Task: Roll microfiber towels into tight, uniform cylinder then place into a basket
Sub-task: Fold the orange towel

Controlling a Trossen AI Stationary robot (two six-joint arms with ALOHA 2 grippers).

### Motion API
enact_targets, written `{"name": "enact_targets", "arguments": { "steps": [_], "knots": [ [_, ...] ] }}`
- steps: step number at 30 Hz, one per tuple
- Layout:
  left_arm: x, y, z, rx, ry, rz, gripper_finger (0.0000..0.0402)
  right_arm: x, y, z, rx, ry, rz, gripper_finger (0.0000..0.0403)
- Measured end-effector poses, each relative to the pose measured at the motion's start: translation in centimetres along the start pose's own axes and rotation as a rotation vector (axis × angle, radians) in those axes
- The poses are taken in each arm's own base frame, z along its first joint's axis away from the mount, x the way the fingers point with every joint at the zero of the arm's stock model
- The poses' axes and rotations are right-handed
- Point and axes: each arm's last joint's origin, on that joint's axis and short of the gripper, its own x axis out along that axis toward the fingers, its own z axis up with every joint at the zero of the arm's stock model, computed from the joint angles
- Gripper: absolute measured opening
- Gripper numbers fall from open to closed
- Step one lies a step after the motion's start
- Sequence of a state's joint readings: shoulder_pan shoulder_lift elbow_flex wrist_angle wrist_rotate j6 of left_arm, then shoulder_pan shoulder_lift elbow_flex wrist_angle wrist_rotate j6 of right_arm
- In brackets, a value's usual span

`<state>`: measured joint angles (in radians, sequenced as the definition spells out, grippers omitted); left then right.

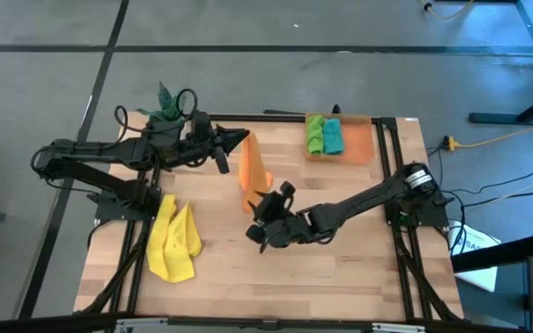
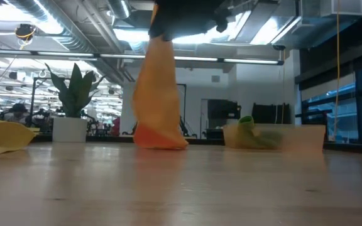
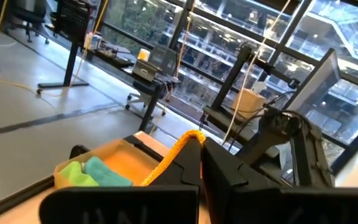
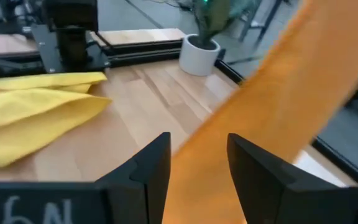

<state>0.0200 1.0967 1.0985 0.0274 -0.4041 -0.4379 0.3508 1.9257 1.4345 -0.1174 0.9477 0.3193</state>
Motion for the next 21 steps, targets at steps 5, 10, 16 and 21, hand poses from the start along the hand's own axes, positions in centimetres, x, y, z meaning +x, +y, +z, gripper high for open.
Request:
{"name": "enact_targets", "arguments": {
  "steps": [5, 10, 16, 21],
  "knots": [
    [0.0, 0.0, 0.1, 0.002, -0.019, 0.019, 0.0000, 0.8, 0.9, -0.8, -0.006, -0.009, 0.010, 0.0159],
    [0.0, 0.0, 0.4, 0.015, -0.052, 0.031, 0.0000, 1.2, 1.3, -1.6, 0.049, 0.002, 0.009, 0.0159],
    [0.0, -0.1, 0.5, 0.018, -0.060, 0.028, 0.0000, 2.3, 2.2, -3.6, 0.027, 0.039, 0.015, 0.0159],
    [0.0, -0.1, 0.5, 0.036, -0.062, 0.027, 0.0000, 3.2, 2.9, -5.4, 0.013, 0.057, -0.024, 0.0159]
  ]
}}
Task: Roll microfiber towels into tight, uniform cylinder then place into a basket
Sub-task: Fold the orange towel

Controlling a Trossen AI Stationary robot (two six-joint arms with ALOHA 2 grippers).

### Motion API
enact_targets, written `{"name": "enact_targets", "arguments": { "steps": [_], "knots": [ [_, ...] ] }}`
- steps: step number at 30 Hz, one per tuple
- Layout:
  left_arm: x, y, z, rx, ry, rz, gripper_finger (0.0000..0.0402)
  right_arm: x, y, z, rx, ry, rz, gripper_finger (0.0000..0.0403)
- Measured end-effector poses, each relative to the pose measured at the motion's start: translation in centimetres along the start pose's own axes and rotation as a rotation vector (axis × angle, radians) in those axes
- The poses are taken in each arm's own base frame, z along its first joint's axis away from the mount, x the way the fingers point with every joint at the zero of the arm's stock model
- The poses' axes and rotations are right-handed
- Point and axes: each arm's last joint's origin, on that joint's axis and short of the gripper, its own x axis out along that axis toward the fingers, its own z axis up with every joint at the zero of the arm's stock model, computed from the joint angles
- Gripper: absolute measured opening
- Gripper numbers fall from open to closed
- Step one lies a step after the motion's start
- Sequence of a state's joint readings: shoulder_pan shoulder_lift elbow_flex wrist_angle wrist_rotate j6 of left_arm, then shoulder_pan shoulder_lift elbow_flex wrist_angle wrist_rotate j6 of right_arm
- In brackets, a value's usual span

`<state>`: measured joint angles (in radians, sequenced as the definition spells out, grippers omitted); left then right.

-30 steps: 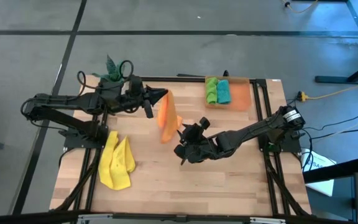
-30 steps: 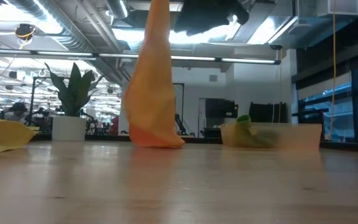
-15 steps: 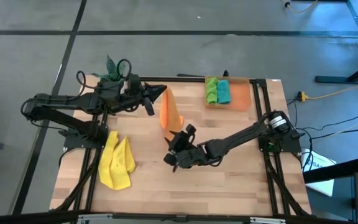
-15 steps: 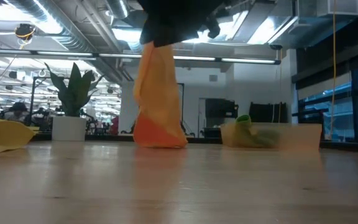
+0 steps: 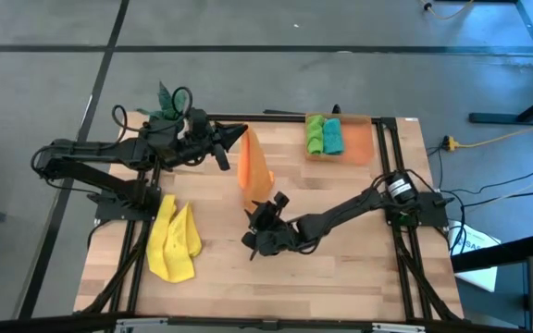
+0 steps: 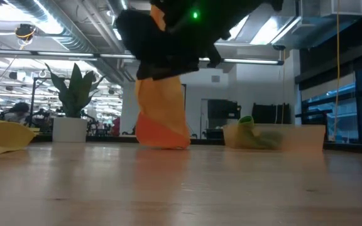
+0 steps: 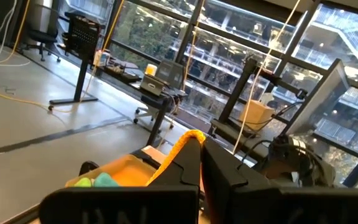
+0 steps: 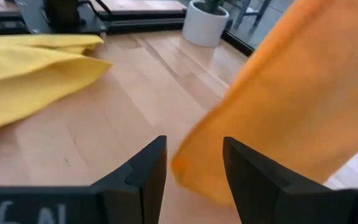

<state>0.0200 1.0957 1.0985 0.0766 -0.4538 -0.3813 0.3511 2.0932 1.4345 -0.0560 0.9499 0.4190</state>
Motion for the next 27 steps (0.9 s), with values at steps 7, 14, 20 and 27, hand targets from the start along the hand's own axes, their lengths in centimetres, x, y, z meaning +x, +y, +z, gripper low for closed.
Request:
{"name": "enact_targets", "arguments": {
  "steps": [7, 14, 20, 27],
  "knots": [
    [-0.5, 0.0, 0.6, 0.016, -0.019, -0.008, 0.0000, 1.2, 0.8, -2.0, 0.056, 0.017, -0.010, 0.0159],
    [-0.9, 0.1, 0.9, 0.012, -0.026, -0.013, 0.0000, 2.4, 1.2, -3.0, 0.065, 0.016, -0.005, 0.0159],
    [-1.0, 0.1, 1.0, 0.010, -0.031, -0.015, 0.0000, 4.3, 0.0, -2.5, 0.097, 0.020, -0.019, 0.0159],
    [-1.0, 0.1, 1.0, 0.011, -0.031, -0.015, 0.0000, 6.1, -0.6, -1.8, 0.021, 0.010, 0.073, 0.0159]
  ]
}}
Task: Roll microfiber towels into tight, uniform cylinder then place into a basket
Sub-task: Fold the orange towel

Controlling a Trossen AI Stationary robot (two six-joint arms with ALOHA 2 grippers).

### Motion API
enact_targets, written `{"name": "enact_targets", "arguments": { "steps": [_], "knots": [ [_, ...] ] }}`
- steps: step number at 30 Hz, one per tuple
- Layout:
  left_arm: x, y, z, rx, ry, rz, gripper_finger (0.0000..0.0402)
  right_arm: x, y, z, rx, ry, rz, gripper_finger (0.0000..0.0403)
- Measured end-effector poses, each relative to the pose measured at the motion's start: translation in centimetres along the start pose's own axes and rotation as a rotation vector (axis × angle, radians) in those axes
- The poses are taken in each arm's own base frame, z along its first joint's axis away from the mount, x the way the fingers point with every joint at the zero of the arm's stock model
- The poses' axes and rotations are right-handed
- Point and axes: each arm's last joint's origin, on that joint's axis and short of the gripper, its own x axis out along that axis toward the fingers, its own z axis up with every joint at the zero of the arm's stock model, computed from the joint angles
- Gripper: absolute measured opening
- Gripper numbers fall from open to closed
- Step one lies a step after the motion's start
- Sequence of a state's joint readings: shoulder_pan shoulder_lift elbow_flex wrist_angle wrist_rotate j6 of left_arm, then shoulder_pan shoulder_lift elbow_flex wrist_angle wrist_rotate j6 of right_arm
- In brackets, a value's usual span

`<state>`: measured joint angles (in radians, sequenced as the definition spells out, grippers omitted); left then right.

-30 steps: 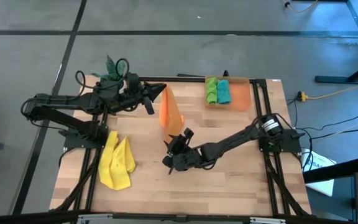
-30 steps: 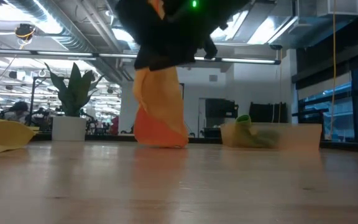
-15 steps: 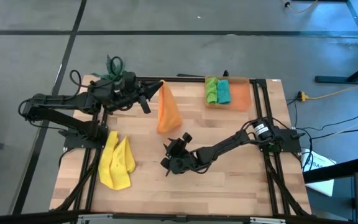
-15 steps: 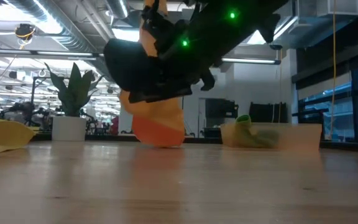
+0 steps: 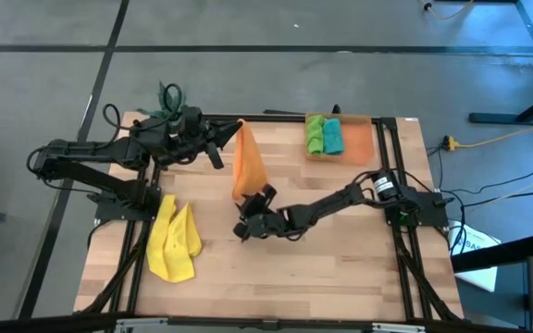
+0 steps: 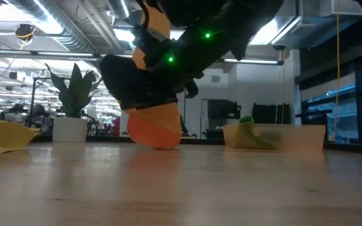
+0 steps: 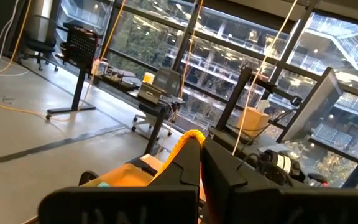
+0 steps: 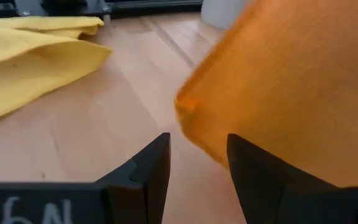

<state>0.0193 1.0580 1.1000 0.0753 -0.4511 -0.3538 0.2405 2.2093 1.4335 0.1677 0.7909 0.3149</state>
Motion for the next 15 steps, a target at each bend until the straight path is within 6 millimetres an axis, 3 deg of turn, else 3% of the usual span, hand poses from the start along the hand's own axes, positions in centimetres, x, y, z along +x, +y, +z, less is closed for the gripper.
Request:
{"name": "enact_targets", "arguments": {
  "steps": [15],
  "knots": [
    [0.0, 0.0, 0.0, -0.025, 0.000, 0.000, 0.0000, 1.7, -1.6, 1.5, 0.036, -0.067, -0.025, 0.0159]
  ]
}}
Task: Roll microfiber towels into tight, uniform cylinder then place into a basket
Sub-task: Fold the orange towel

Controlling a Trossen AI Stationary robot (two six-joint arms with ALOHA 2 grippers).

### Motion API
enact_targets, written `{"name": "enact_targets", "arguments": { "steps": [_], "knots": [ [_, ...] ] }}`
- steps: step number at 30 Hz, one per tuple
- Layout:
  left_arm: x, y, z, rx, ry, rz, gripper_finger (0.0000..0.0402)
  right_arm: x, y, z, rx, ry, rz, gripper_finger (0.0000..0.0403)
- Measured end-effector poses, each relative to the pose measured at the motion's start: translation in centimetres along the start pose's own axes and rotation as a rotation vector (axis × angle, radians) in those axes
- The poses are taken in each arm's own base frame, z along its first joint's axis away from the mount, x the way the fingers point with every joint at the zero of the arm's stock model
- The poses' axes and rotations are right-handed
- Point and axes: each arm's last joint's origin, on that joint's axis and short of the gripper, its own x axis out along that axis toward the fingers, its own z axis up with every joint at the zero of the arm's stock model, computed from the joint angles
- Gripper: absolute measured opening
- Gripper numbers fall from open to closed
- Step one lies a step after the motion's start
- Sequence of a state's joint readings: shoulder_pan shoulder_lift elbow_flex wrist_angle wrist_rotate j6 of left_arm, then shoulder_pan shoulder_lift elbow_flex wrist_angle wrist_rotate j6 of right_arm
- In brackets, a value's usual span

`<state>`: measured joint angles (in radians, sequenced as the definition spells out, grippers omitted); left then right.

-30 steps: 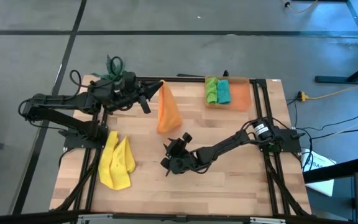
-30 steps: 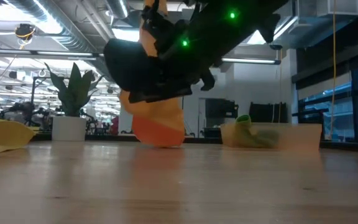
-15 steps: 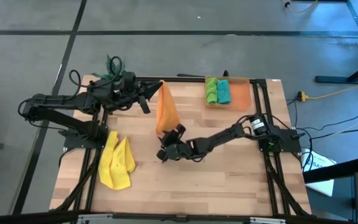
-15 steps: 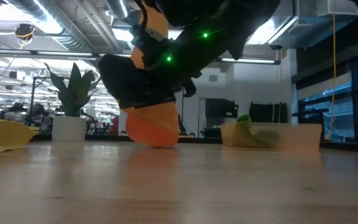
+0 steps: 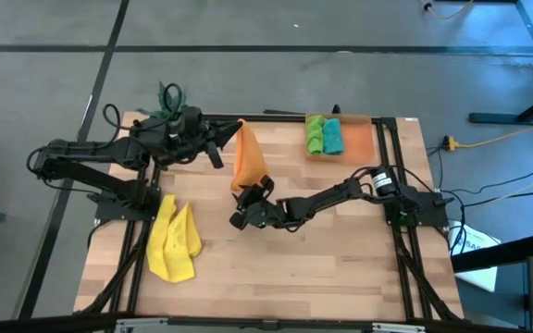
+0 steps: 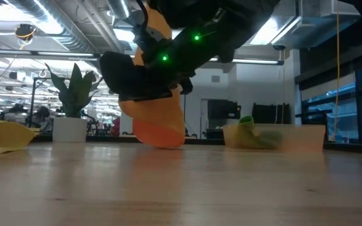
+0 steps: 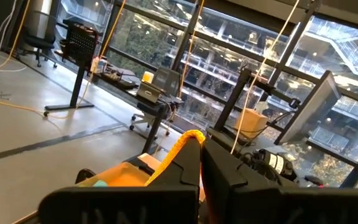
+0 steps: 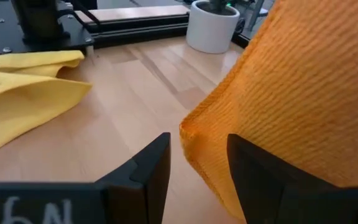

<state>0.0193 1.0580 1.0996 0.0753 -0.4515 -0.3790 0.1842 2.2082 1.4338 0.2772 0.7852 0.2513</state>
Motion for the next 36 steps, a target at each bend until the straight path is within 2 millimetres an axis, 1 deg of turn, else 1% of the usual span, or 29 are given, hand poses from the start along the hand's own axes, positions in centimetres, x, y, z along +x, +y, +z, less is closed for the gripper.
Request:
{"name": "enact_targets", "arguments": {
  "steps": [4, 9, 13, 15, 19, 22, 27, 30, 33, 36],
  "knots": [
    [0.1, -0.1, 0.1, -0.011, -0.018, 0.000, 0.0000, 0.1, 0.0, 0.3, -0.002, -0.014, 0.020, 0.0159],
    [0.0, -0.4, 0.9, -0.008, -0.100, -0.026, 0.0000, 0.1, 0.0, 0.2, -0.009, -0.014, 0.021, 0.0159],
    [0.0, -0.5, 1.2, -0.015, -0.127, -0.039, 0.0000, 0.1, 0.0, 0.2, 0.005, -0.013, 0.023, 0.0159],
    [0.0, -0.5, 1.2, -0.013, -0.123, -0.043, 0.0000, 0.1, 0.1, 0.2, 0.053, -0.005, 0.050, 0.0159],
    [0.0, -0.5, 1.2, 0.034, -0.125, -0.041, 0.0000, -0.1, 0.6, 0.2, 0.182, 0.034, 0.186, 0.0159],
    [0.0, -0.5, 1.2, 0.038, -0.124, -0.041, 0.0000, -0.5, 1.0, 0.1, 0.206, 0.039, 0.197, 0.0159],
    [0.0, -0.4, 1.0, 0.045, -0.108, -0.036, 0.0000, -1.1, 1.3, 0.1, 0.109, -0.020, 0.071, 0.0159],
    [0.0, -0.4, 1.0, 0.042, -0.103, -0.035, 0.0000, -1.4, 1.6, 1.1, 0.013, -0.066, 0.002, 0.0159],
    [0.0, -0.4, 1.0, 0.021, -0.103, -0.037, 0.0000, -1.4, 1.7, 1.9, -0.073, -0.085, -0.018, 0.0159],
    [0.0, -0.4, 1.0, 0.020, -0.104, -0.034, 0.0000, -1.3, 1.7, 2.9, -0.101, -0.105, -0.050, 0.0159]
  ]
}}
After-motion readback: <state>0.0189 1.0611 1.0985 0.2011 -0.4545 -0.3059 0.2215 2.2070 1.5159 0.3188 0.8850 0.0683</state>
